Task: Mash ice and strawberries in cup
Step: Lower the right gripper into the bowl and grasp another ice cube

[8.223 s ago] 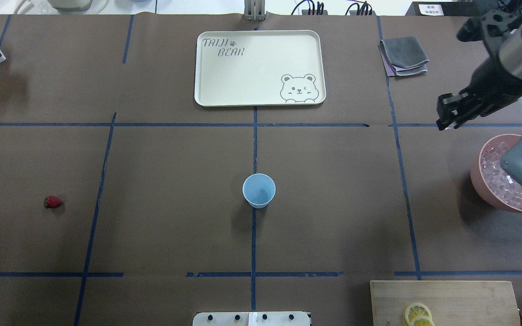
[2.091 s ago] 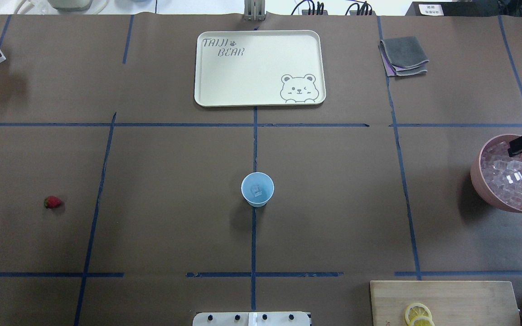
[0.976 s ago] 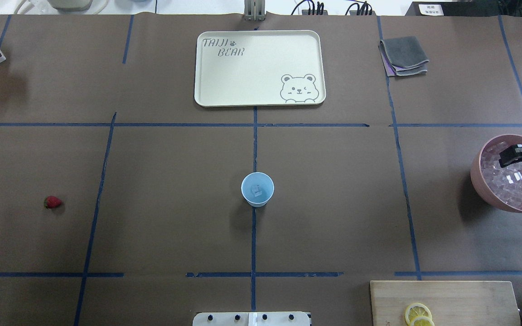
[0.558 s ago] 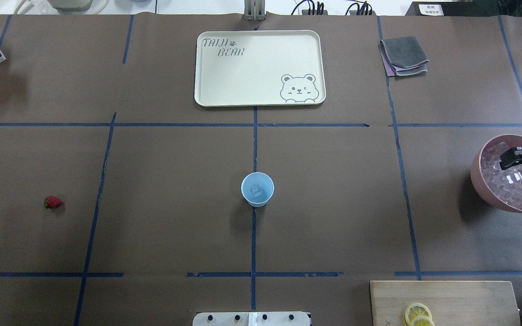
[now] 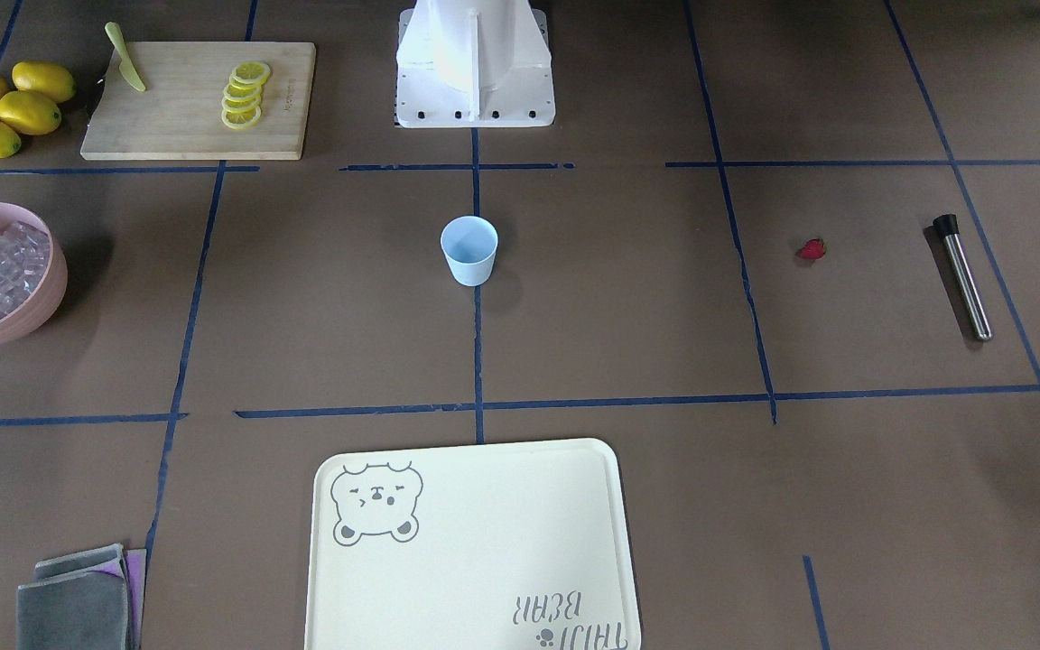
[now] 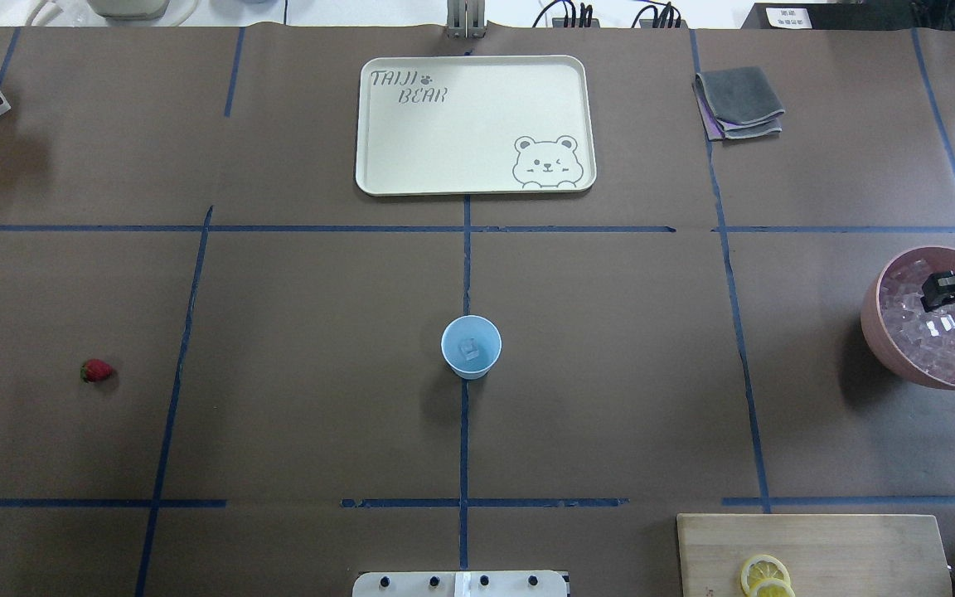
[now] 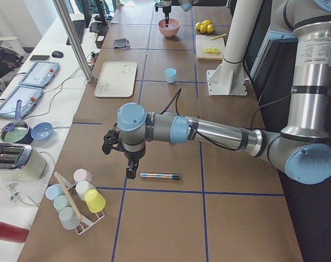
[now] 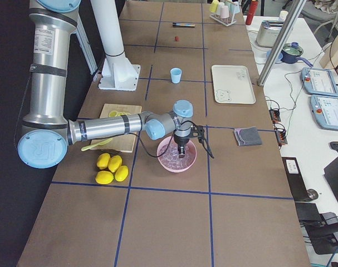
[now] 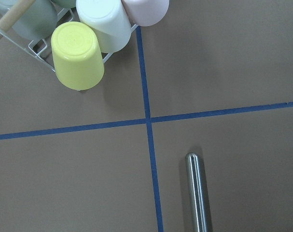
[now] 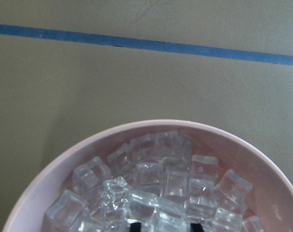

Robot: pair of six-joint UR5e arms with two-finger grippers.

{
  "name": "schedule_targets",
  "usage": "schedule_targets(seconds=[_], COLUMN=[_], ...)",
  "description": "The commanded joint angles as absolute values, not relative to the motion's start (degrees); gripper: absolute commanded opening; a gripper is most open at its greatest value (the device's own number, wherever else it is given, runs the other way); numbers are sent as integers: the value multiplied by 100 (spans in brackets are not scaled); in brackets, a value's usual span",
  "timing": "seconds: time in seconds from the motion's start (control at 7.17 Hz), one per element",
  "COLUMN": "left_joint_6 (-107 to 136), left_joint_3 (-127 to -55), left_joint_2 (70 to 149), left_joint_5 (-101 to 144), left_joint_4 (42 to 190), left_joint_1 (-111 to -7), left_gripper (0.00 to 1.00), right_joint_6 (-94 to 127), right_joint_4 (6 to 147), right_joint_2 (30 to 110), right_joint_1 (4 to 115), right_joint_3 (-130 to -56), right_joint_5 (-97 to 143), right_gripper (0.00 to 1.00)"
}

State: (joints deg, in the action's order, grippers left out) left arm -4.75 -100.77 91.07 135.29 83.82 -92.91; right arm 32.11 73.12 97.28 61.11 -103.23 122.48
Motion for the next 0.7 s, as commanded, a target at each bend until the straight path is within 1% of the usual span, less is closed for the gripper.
schedule_targets(seconds=[0.0,0.28,0.42,0.56], left_joint_6=[-466,-405,-404,-404], left_joint_3=[-10081,-10125,-10142,-10186], left_joint_2=[9123,9114,9106,9071], left_joint_5=[13535,13526,13526,13535], left_joint_4=[8376,8376,8376,8376], left_joint_1=[-9299,-9290,-9290,-9299], left_gripper=[100,100,100,100], right_joint_6=[3173,2963,2666,2541], right_joint_4=[7321,7417,7548,8011], right_joint_2=[9738,9773,9791,9721], right_joint_1=[6117,6414,6677,6767], right_joint_3=[-10345,-10510,-10694,-11070], right_joint_5=[12234,12269,12296,12296], right_gripper=[2,0,0,0])
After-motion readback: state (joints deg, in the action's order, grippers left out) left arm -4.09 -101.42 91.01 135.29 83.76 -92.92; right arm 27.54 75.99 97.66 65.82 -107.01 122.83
